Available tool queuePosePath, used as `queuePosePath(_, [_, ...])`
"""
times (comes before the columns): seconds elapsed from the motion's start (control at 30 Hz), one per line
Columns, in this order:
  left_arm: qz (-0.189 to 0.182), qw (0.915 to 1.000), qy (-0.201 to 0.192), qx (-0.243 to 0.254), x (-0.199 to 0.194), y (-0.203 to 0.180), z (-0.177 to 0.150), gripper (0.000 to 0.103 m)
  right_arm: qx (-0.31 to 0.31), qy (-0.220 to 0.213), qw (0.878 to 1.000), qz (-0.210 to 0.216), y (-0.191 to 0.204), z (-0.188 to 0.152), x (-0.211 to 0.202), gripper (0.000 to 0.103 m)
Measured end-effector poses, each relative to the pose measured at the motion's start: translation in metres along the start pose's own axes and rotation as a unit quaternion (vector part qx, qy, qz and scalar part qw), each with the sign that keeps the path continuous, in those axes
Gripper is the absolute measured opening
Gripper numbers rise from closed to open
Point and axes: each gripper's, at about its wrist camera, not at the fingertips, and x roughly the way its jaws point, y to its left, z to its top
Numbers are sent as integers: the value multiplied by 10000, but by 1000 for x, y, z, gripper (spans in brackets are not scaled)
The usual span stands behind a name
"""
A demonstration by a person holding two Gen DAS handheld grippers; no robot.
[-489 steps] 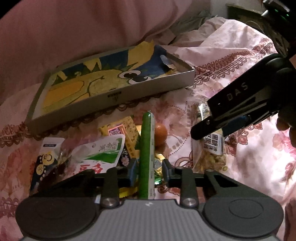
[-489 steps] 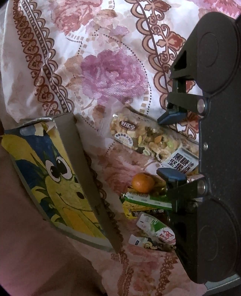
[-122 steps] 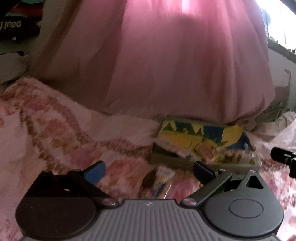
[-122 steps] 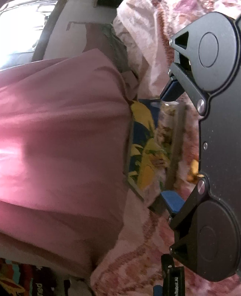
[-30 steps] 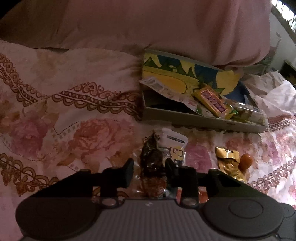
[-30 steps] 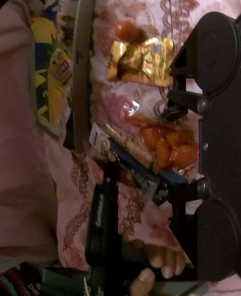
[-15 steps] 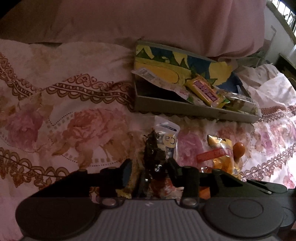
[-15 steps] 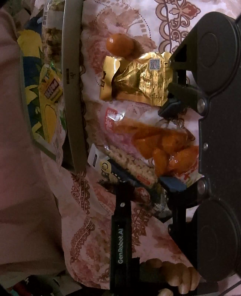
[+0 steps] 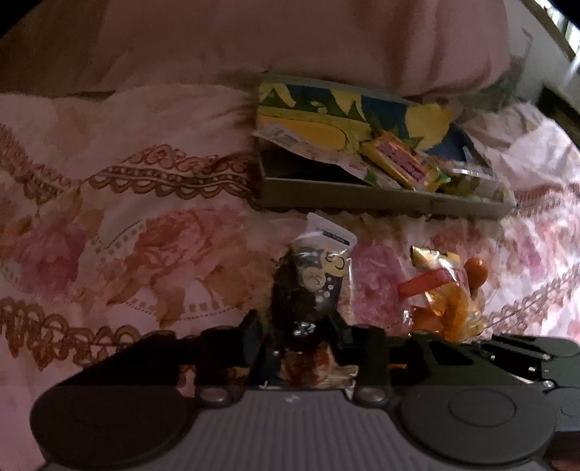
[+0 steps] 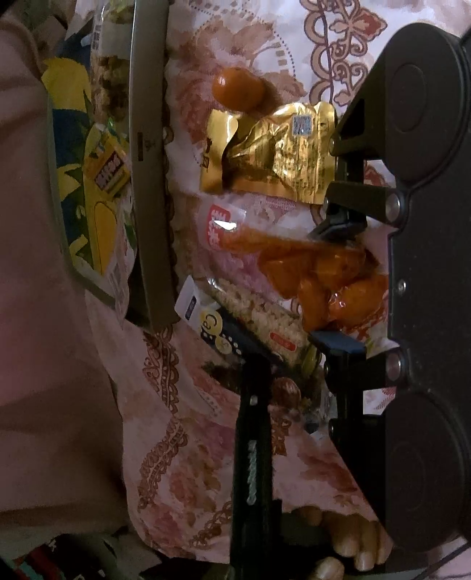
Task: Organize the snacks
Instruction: 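Close left tool on dark jerky packet while right tool grasps orange candy bag, then carry dark packet with left tool while right tool carries orange bag to tray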
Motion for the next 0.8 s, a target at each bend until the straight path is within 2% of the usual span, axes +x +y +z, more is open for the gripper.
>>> queuePosePath(0.13, [-173, 9992, -29, -370, -9, 13, -2, 32, 13, -40, 10000, -44, -1, -1, -5, 53])
queuePosePath(0.4, [-254, 9986, -221, -417, -27, 10, -8, 16, -67, -192, 9997, -121, 2, -5, -17, 53])
queuePosePath(0.5, [-238, 9989, -254, -301, -31, 2, -9, 13, -135, -272, 9994, -164, 4, -6, -23, 53])
queuePosePath(0.63, [-250, 9992, -288, 101, -35, -16, -13, 13, -184, -397, 9988, -211, 4, -6, -29, 52])
queuePosePath(0.8, [8, 9990, -39, 441, -24, -38, -18, 12, -145, -565, 9981, -220, 1, -4, -39, 53])
